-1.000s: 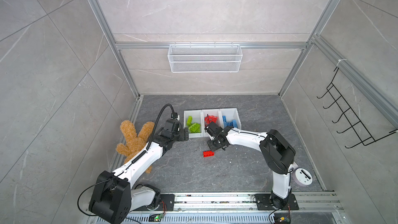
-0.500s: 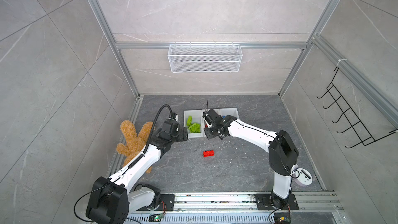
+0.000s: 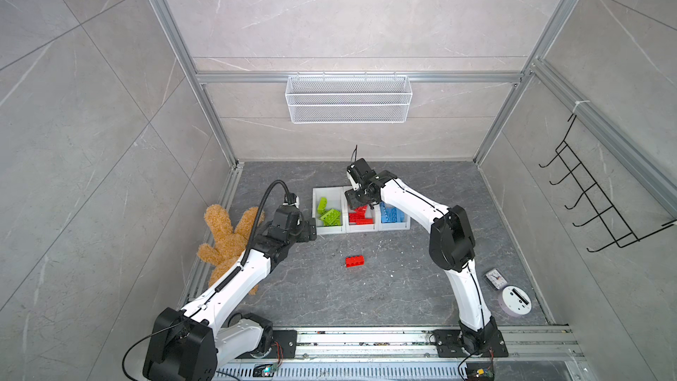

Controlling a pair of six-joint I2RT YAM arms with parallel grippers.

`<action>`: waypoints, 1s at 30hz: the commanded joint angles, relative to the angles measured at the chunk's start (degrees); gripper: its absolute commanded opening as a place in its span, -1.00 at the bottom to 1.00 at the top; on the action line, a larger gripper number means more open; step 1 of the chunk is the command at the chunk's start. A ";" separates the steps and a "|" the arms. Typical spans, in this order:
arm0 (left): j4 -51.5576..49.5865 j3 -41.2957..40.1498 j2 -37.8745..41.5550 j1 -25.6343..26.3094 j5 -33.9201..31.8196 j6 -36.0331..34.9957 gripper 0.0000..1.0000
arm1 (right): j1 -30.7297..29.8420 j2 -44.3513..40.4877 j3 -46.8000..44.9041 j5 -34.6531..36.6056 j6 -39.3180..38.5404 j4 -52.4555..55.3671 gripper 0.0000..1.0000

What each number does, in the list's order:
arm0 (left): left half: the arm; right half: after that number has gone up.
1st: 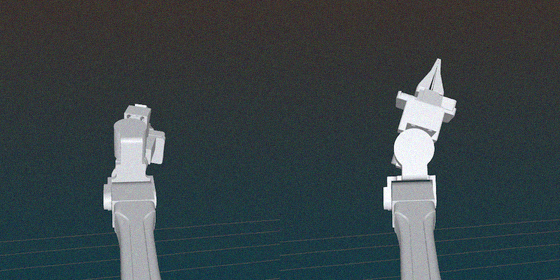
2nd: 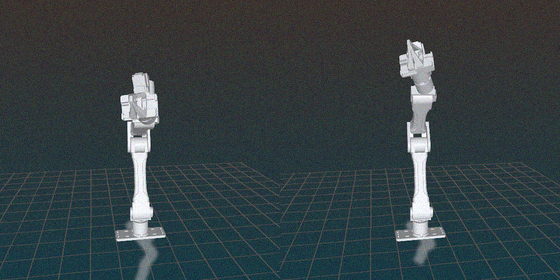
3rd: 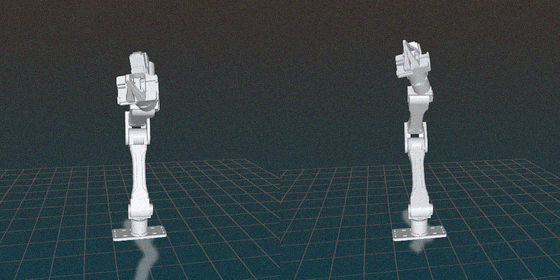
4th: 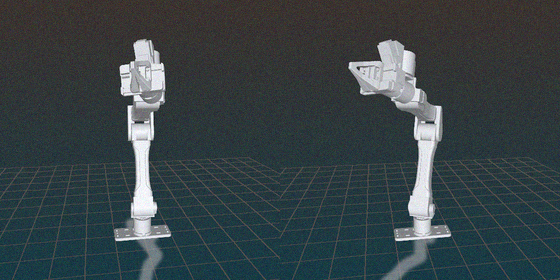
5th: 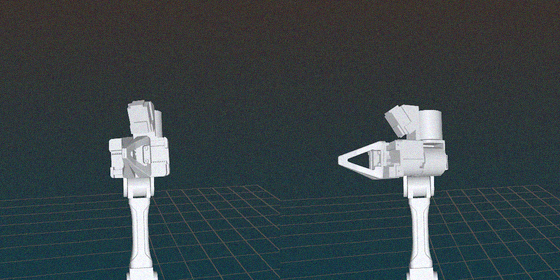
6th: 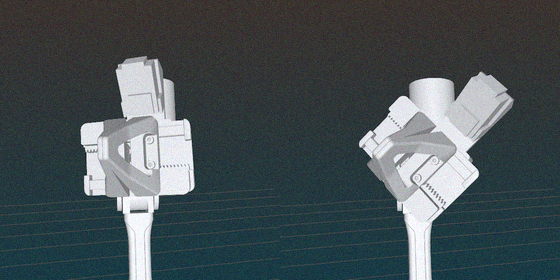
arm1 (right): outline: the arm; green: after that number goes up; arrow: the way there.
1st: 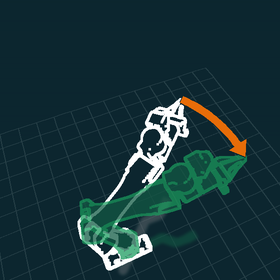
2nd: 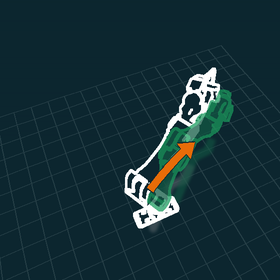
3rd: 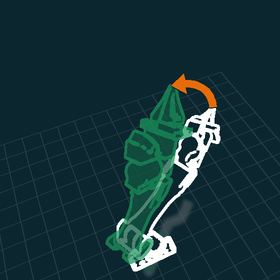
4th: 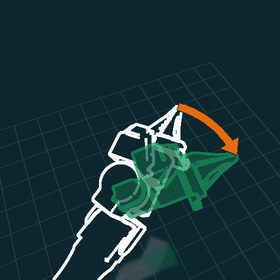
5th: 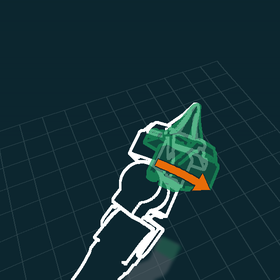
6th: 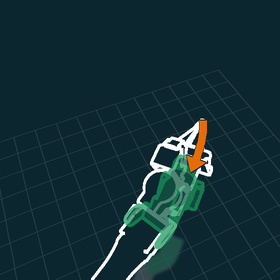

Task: Sort the legos into containers by color
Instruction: Place the lego in the container, then pick up the lego from the center of the table.

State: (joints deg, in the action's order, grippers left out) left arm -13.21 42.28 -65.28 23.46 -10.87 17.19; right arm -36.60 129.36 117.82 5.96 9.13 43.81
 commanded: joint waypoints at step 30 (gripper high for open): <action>3.98 -1.68 1.02 -5.23 5.27 4.09 0.97 | -17.06 -17.68 -38.33 -7.23 -21.52 -6.24 0.39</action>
State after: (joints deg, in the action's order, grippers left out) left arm -10.66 40.58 -65.08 18.63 -5.41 20.91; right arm -53.15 109.97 77.34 -1.83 -9.98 36.36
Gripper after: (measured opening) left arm 0.985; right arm 0.695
